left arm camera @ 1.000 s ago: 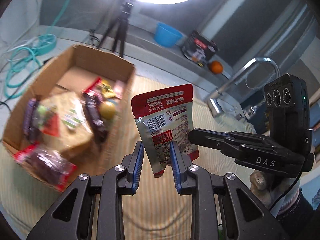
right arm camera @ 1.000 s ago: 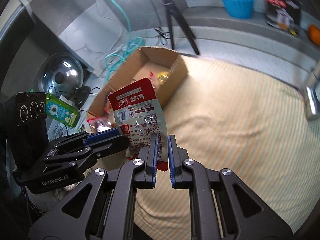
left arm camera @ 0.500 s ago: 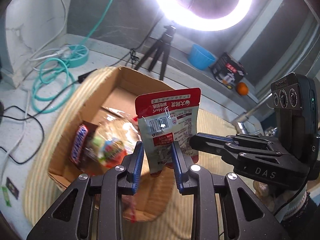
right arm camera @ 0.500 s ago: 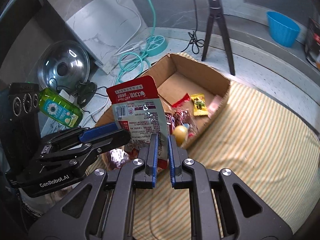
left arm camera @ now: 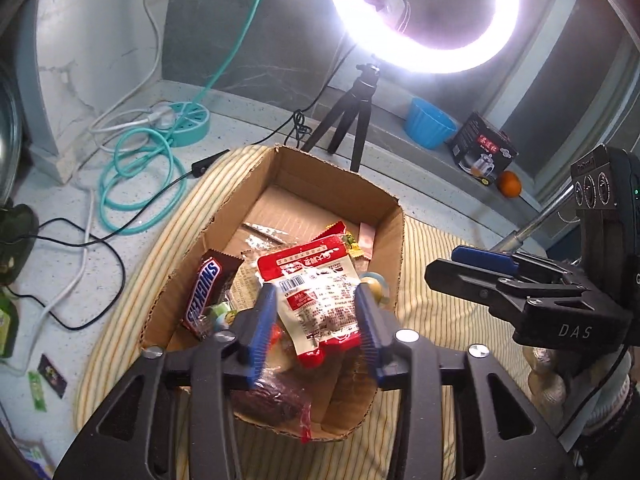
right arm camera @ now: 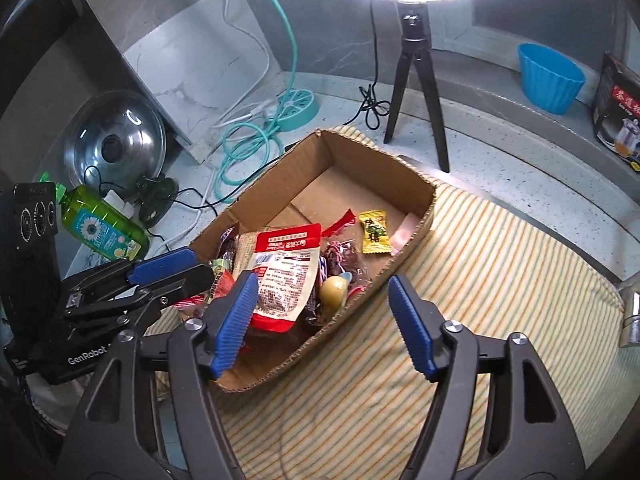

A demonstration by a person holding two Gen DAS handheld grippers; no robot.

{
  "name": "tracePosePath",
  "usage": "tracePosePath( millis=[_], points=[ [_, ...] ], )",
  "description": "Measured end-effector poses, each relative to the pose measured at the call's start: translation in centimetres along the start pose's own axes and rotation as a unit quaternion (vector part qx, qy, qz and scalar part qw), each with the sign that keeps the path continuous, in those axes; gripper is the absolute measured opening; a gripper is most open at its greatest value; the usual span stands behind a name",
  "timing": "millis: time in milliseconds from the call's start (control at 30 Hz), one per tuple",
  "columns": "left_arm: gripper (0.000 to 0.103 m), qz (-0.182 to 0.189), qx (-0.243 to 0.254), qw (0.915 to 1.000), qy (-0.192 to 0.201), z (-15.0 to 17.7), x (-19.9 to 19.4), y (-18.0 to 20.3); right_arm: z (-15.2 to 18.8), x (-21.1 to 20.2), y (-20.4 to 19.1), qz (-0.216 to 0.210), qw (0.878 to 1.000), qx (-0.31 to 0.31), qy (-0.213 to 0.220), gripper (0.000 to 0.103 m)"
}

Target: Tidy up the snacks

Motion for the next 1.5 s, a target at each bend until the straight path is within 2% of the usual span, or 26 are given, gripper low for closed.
tracePosePath(
  millis=[33,167,300,733,1033,1333,1500],
  points=[
    [0.049,-0.002,0.001,1.0000,0.002,0.0,-0.1,0.1,0.1,-0.2,0.1,0.000,1.000,0.001,0.001,0.074],
    [0.049,-0.006,0.012,0.9999,0.005,0.2,-0.6,0.9,0.4,-0.8,0.3,0.006,1.000,-0.002,0.006,0.076],
    [0.057,-0.011,0.018,0.9997,0.013,0.3,-1.4,1.7,0.9,-1.7,0.5,0.009,1.000,-0.004,0.011,0.077],
    [0.057,-0.007,0.019,0.9996,0.022,1.7,-3.1,3.3,3.0,-4.9,1.8,0.016,0.999,0.005,0.035,0.088],
    [0.057,-0.015,0.009,0.9996,0.021,3.9,-4.0,3.6,5.0,-6.4,3.3,0.018,0.998,0.029,0.044,0.088],
    [0.057,-0.056,0.014,0.9974,0.043,4.3,-5.9,4.2,5.9,-9.1,3.3,0.037,0.997,0.019,0.071,0.088],
    [0.057,-0.081,0.032,0.9945,0.058,4.3,-7.1,5.0,6.6,-10.4,2.6,0.046,0.995,0.008,0.085,0.088]
  ],
)
Point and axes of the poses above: each gripper's, at about its wrist camera, not at the fingertips, and x roughly the way its jaws point, y to its right, z to its underside, the point moved 6 cm from there along x, roughly the way its jaws point, and after that the axes turned 8 degrees about z, right-handed, at the moved point
